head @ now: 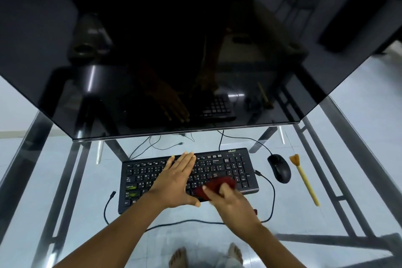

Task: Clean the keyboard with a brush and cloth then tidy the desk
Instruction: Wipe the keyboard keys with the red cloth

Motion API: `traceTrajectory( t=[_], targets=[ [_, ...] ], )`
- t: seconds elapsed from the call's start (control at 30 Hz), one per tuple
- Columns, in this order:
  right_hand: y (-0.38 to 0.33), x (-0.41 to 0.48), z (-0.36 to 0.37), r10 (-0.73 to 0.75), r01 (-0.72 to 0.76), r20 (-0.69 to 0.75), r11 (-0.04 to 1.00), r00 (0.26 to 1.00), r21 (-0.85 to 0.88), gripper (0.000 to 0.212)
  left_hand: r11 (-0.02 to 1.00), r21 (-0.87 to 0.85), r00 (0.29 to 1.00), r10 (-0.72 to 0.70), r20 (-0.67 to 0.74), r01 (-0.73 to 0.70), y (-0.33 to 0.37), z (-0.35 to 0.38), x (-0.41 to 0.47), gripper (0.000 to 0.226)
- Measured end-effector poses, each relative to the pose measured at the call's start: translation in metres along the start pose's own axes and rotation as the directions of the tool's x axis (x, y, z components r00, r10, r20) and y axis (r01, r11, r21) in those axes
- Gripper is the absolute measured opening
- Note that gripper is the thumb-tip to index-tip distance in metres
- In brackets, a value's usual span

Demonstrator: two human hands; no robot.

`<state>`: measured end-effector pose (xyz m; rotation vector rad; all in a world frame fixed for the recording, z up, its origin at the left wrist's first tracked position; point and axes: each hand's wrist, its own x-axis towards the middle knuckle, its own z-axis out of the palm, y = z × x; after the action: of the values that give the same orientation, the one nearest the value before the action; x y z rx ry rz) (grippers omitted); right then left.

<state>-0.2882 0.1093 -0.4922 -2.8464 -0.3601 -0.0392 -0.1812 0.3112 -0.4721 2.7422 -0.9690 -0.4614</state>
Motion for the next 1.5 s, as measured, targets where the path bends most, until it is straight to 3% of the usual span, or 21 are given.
traceTrajectory(
  t=[0.07,0.17,0.23,0.33,0.4,0.47,0.5,0.53,0.63,0.7,0.73,0.83,0.87,0.97,1.03,1.1,1.17,1.27,1.3,1.37,1.5],
  targets=[
    [0.018,0.001,-0.012,0.115,-0.114,-0.002,0.991,0.993,0.062,0.058,1.0,-0.007,1.0,0.001,0.004,-0.001,0.001,0.0,0.0,0.131],
    [0.041,-0.003,-0.02,0.411,-0.388,-0.151,0.908,0.899,0.16,0.048,1.0,-0.007,1.0,0.002,0.006,-0.002,0.0,-0.001,0.0,0.131],
    [0.029,-0.003,-0.015,0.329,-0.312,-0.145,0.942,0.933,0.126,0.049,1.0,-0.008,1.0,0.001,0.001,-0.001,0.0,0.0,0.0,0.131],
    [0.008,0.003,-0.01,0.038,-0.036,-0.054,0.999,0.998,0.029,0.038,1.0,-0.005,1.0,-0.002,-0.003,0.002,0.002,0.001,0.0,0.13],
    [0.022,0.024,-0.02,0.261,-0.251,-0.095,0.962,0.961,0.111,0.035,1.0,0.006,1.0,0.001,0.01,-0.001,0.003,0.0,0.0,0.129],
    [0.045,0.041,-0.024,0.538,-0.51,-0.176,0.841,0.824,0.18,0.036,1.0,0.017,1.0,0.0,0.019,0.0,0.003,-0.001,0.0,0.128],
    [0.048,0.048,-0.024,0.594,-0.568,-0.201,0.804,0.779,0.175,0.036,1.0,0.02,1.0,0.001,0.022,-0.002,0.003,-0.001,0.0,0.127],
    [0.044,0.055,-0.02,0.577,-0.558,-0.221,0.817,0.786,0.148,0.038,1.0,0.022,1.0,0.004,0.021,-0.005,0.003,-0.001,0.001,0.127],
    [0.01,0.067,-0.009,0.355,-0.351,-0.143,0.935,0.924,0.052,0.039,1.0,0.024,1.0,0.007,0.011,-0.007,0.002,0.0,0.0,0.128],
    [0.013,0.066,-0.014,0.285,-0.286,-0.163,0.958,0.945,0.019,0.039,1.0,0.025,1.0,0.01,0.015,-0.011,0.002,-0.001,-0.001,0.128],
    [0.024,0.066,-0.019,0.351,-0.351,-0.169,0.936,0.921,0.028,0.039,1.0,0.028,1.0,0.01,0.019,-0.011,0.002,-0.001,-0.001,0.128],
    [0.052,0.065,-0.031,0.677,-0.663,-0.132,0.736,0.724,0.136,0.038,1.0,0.025,1.0,0.003,0.017,-0.003,0.003,0.0,-0.001,0.127],
    [0.046,0.068,-0.029,0.678,-0.66,-0.151,0.735,0.72,0.155,0.04,1.0,0.025,1.0,0.003,0.013,-0.003,0.003,-0.001,-0.001,0.127],
    [0.002,0.073,-0.019,0.38,-0.374,-0.112,0.925,0.918,0.068,0.043,1.0,0.019,1.0,0.007,0.009,-0.007,0.002,-0.001,0.0,0.127],
    [0.006,0.064,-0.01,0.246,-0.245,-0.076,0.969,0.966,0.03,0.044,1.0,0.02,1.0,0.007,0.013,-0.008,0.002,-0.001,-0.001,0.127],
    [0.029,0.063,-0.025,0.439,-0.44,-0.076,0.898,0.895,0.002,0.047,1.0,0.022,1.0,0.006,0.027,-0.007,0.004,-0.002,0.0,0.127],
    [0.044,0.058,-0.042,0.613,-0.598,-0.046,0.782,0.788,0.176,0.042,1.0,0.024,1.0,-0.003,0.024,0.002,0.003,-0.004,-0.001,0.127],
    [0.036,0.026,-0.051,0.62,-0.6,0.003,0.759,0.785,0.253,0.025,1.0,0.025,1.0,-0.005,0.026,0.004,0.004,-0.004,-0.002,0.126],
    [0.034,0.01,-0.046,0.629,-0.621,0.036,0.753,0.776,0.218,0.027,1.0,0.02,1.0,-0.009,0.022,0.009,0.004,-0.003,-0.002,0.127],
    [0.034,-0.021,-0.03,0.619,-0.611,-0.063,0.783,0.782,0.118,0.038,1.0,0.006,1.0,-0.013,0.024,0.013,0.004,-0.002,-0.001,0.127],
    [0.039,-0.006,-0.031,0.63,-0.619,-0.092,0.775,0.771,0.128,0.038,1.0,0.011,1.0,-0.006,0.029,0.006,0.003,-0.004,0.001,0.128]
  ],
)
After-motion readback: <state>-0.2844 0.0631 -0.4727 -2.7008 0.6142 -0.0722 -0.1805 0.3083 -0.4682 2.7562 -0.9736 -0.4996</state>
